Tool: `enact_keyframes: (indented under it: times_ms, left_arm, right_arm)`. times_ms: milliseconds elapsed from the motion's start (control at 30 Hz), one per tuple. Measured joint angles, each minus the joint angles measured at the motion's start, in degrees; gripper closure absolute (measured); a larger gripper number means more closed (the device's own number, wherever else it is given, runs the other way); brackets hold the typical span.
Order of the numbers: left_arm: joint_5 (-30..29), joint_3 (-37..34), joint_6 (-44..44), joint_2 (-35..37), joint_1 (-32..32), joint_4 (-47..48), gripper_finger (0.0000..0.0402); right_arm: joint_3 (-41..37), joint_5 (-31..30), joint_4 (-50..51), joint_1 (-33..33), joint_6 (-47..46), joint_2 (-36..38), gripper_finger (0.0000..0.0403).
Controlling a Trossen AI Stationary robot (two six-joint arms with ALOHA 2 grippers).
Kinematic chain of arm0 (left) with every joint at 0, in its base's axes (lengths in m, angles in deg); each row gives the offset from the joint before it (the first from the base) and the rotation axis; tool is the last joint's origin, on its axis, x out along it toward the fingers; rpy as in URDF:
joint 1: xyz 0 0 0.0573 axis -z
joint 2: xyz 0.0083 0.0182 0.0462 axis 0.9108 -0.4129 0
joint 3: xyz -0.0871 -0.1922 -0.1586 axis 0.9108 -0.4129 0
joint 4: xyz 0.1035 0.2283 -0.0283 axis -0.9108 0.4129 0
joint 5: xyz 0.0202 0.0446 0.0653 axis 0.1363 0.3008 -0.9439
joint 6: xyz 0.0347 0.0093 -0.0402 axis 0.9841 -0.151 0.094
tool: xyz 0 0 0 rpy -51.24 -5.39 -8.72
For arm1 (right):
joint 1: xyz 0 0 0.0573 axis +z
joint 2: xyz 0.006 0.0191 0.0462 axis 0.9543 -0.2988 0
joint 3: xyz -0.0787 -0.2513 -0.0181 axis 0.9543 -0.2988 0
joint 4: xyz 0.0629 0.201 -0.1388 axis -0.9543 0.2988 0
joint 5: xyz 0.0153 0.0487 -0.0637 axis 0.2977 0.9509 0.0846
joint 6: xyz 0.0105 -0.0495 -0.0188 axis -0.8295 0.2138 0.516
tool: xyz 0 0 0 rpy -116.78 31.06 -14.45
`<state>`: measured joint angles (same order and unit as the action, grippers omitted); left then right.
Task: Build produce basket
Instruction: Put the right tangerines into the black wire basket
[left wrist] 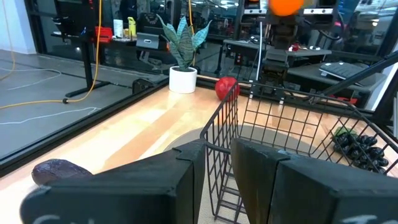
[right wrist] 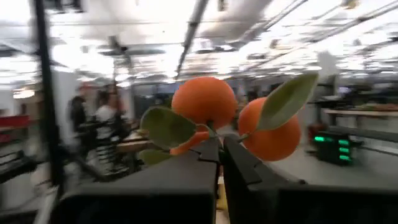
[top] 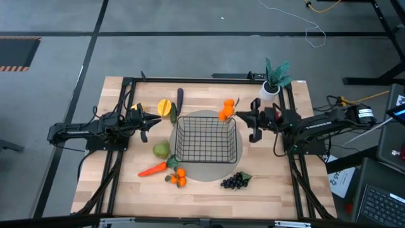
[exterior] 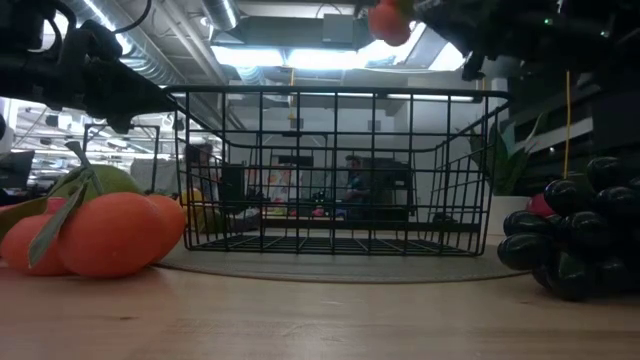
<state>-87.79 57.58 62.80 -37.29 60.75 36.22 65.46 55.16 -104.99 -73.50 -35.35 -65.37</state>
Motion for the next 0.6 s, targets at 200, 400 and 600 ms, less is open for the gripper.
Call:
enact_keyframes:
  times_ms: [200, 400, 600]
  left_arm:
    - [0.0, 0.0, 0.04, 0.0, 0.0, 0.0, 0.0333]
    - [0.0, 0.0, 0.04, 0.0, 0.0, 0.0, 0.0333]
    - [-0.02, 0.0, 0.04, 0.0, 0.0, 0.0, 0.0333]
  right_arm:
    - [0.0, 14.92, 0.03, 0.03, 4.65, -1.96, 0.0403]
    - [0.0, 9.71, -0.11, 0.02, -1.47, -3.24, 0.0403]
    - [0.04, 10.84, -0.63, 1.11, -2.9, -4.37, 0.0364]
